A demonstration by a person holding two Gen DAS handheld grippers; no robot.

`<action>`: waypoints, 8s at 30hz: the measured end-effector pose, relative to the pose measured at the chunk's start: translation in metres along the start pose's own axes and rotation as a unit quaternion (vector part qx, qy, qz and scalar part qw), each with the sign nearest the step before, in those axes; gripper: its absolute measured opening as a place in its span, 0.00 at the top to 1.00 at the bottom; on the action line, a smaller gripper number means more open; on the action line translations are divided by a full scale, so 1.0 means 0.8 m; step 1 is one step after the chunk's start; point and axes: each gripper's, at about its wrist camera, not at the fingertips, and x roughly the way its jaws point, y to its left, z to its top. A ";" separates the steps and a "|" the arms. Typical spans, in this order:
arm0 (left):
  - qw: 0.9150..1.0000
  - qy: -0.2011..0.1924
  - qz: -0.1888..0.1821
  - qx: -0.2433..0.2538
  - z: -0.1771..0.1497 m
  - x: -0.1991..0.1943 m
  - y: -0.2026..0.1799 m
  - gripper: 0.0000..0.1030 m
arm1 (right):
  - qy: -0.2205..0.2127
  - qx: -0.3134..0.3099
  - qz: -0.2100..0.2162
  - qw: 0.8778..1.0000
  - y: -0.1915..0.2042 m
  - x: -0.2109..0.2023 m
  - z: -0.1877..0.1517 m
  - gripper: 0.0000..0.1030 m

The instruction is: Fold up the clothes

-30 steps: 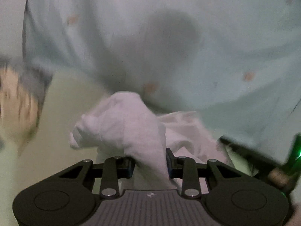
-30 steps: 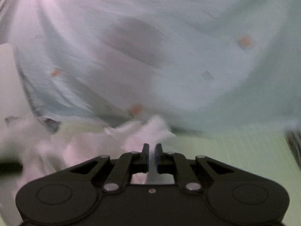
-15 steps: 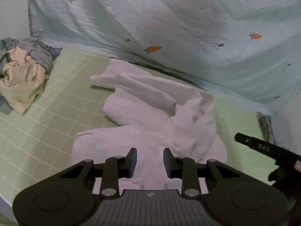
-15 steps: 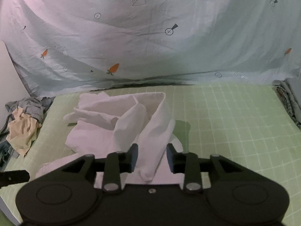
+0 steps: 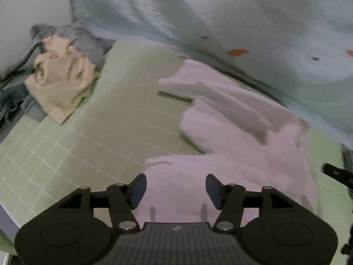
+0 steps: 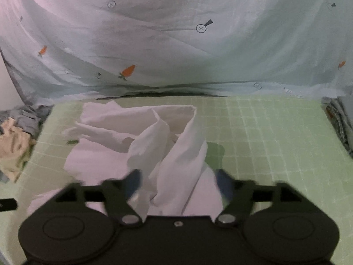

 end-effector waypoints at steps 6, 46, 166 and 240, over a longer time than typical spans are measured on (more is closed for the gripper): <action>0.999 0.043 0.015 -0.030 0.039 0.063 0.041 0.26 | 0.013 -0.040 -0.026 0.999 0.016 0.077 0.045 0.03; 0.976 -0.208 -0.041 0.048 0.120 -0.040 -0.012 0.72 | -0.147 0.067 -0.087 0.983 -0.130 -0.058 0.066 0.93; 0.999 -0.004 0.050 -0.021 -0.091 -0.067 0.047 0.71 | -0.085 0.220 -0.219 0.947 -0.260 -0.150 -0.125 0.95; 0.992 -0.092 0.055 -0.064 -0.044 -0.056 0.033 0.80 | 0.030 0.043 -0.087 0.995 -0.166 -0.058 -0.094 0.88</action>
